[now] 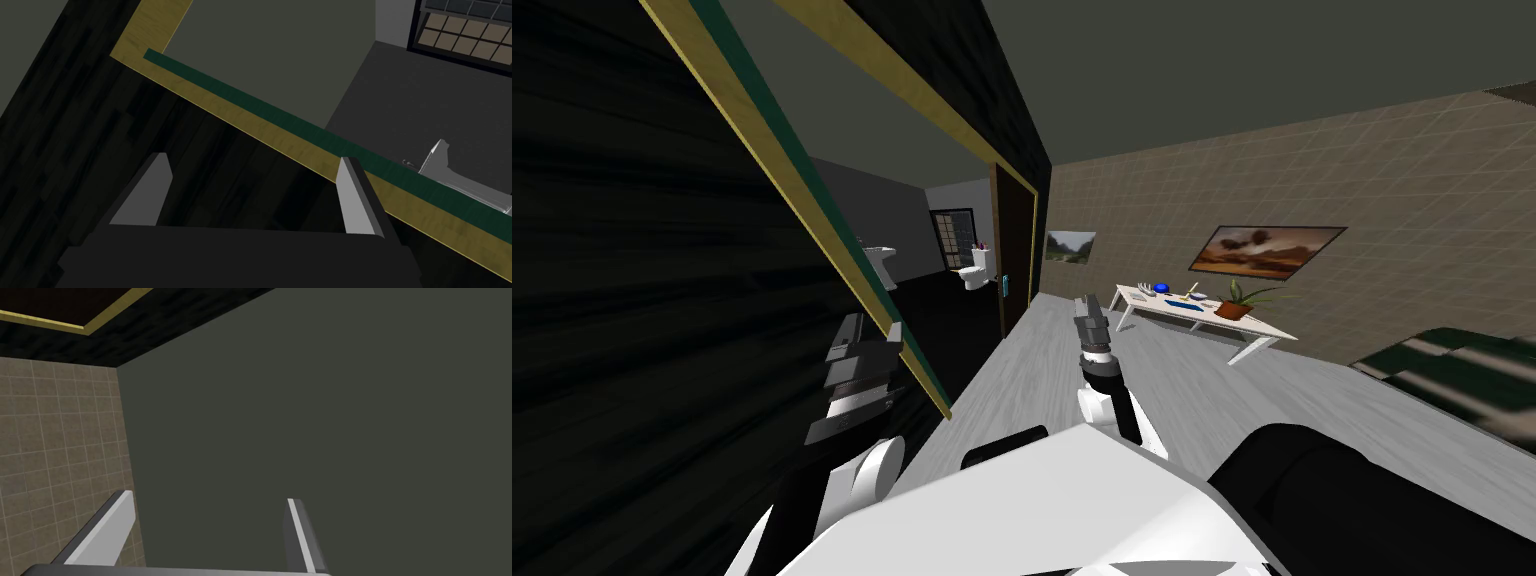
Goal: Push the door open
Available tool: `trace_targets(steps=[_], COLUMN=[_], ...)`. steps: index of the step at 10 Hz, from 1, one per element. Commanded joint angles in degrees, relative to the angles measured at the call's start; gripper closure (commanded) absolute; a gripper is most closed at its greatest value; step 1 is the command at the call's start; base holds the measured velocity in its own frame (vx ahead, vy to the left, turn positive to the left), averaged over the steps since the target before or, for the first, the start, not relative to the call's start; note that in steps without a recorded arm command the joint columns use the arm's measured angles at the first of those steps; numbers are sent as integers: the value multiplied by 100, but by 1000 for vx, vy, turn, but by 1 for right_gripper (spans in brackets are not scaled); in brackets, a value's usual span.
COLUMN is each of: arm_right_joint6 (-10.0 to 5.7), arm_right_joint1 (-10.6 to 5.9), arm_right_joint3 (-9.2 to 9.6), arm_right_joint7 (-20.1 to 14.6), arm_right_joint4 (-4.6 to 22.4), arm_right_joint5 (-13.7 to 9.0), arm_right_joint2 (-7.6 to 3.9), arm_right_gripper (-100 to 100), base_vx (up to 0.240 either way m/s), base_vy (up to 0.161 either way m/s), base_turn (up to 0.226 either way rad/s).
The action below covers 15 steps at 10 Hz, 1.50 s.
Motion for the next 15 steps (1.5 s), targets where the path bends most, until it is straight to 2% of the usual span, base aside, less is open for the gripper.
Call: trace_targets(steps=[1, 4, 9, 15], arm_right_joint6=[10, 32, 58, 97], arm_right_joint1=[-110, -357, -644, -1080], arm_right_joint3=[17, 57, 102, 172], arm_right_joint7=[-16, -52, -94, -158], arm_right_joint4=[181, 590, 1063, 1784], arm_right_joint5=[-16, -53, -95, -159], arm_right_joint2=[-32, -91, -147, -210], arm_right_gripper=[-100, -100, -100, -100], base_vx=[132, 98, 81, 82], base_vy=[13, -90, -70, -72], base_turn=[62, 95, 61, 74])
